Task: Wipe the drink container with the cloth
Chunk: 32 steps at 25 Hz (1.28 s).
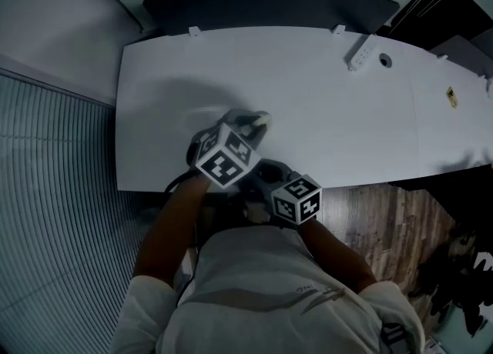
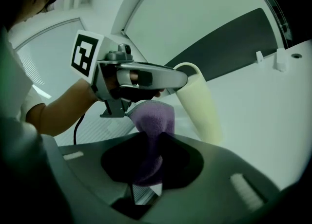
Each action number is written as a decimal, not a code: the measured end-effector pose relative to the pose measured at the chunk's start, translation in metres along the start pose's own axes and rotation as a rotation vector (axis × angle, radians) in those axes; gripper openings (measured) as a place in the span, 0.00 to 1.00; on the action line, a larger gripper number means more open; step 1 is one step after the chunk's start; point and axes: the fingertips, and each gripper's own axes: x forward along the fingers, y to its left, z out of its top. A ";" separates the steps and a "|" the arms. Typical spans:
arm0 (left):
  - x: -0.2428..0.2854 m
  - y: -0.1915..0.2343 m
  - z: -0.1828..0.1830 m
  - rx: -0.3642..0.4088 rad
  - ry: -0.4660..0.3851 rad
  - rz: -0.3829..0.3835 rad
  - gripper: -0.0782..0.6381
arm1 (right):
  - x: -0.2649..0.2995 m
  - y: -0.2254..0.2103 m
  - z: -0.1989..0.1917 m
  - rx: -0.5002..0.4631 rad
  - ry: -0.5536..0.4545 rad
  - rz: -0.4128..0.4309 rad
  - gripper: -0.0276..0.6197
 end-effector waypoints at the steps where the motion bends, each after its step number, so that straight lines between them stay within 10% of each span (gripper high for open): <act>1: 0.001 0.000 0.000 -0.006 0.000 -0.006 0.21 | 0.004 -0.003 0.006 -0.004 -0.011 0.000 0.18; 10: 0.001 -0.001 0.002 0.002 0.019 -0.021 0.20 | 0.017 -0.029 0.030 0.085 -0.152 0.018 0.18; 22: 0.003 -0.005 0.003 0.029 -0.005 -0.034 0.20 | 0.047 -0.077 0.004 0.506 -0.190 -0.140 0.18; 32: -0.002 -0.005 -0.003 -0.003 -0.024 -0.027 0.20 | 0.067 -0.106 -0.038 0.504 -0.061 -0.301 0.18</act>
